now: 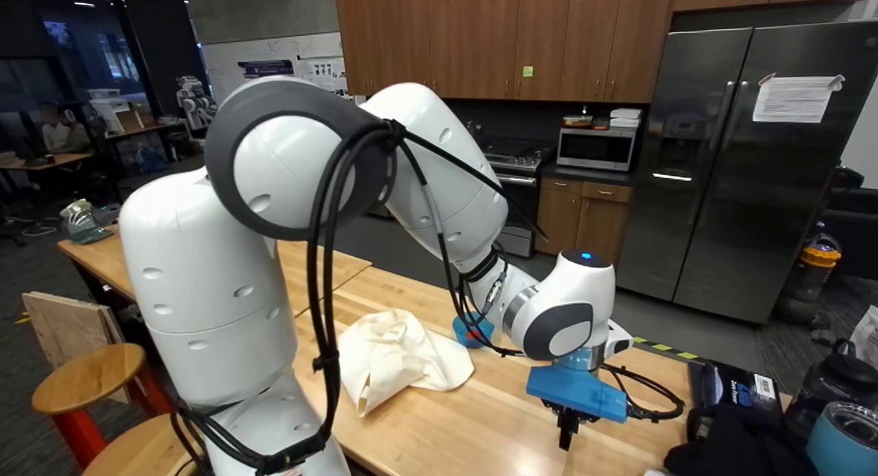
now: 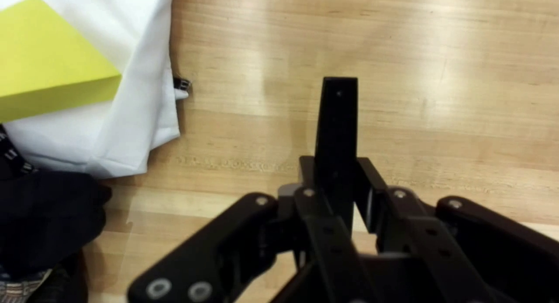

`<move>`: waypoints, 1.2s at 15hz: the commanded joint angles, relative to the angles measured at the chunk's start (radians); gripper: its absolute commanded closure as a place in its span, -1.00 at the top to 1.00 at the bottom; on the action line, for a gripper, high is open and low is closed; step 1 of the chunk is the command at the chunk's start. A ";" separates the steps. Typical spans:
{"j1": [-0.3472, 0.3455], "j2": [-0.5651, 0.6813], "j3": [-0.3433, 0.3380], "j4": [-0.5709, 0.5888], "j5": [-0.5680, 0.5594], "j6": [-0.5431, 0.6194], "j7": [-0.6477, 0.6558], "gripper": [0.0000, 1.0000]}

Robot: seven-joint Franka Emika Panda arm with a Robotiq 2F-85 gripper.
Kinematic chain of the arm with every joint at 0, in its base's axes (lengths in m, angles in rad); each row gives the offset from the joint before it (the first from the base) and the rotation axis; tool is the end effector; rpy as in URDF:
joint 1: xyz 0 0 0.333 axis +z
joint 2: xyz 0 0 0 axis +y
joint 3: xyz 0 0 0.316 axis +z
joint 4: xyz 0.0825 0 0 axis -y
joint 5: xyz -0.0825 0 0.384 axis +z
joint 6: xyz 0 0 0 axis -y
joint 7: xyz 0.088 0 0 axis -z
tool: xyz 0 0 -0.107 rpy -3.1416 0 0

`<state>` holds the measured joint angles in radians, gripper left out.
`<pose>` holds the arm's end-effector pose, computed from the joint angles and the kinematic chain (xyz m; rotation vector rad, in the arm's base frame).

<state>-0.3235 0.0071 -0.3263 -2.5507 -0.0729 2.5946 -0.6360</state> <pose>0.3647 -0.2755 0.2699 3.0854 0.0738 0.0076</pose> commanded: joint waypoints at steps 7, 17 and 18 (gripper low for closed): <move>-0.031 -0.010 -0.029 -0.002 0.039 0.010 -0.092 -0.88; -0.008 0.062 0.007 -0.002 0.076 0.032 -0.055 -0.88; -0.003 0.076 0.015 -0.007 0.076 0.050 -0.038 -0.88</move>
<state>-0.3382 0.0521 -0.3292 -2.5526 0.0084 2.6020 -0.7255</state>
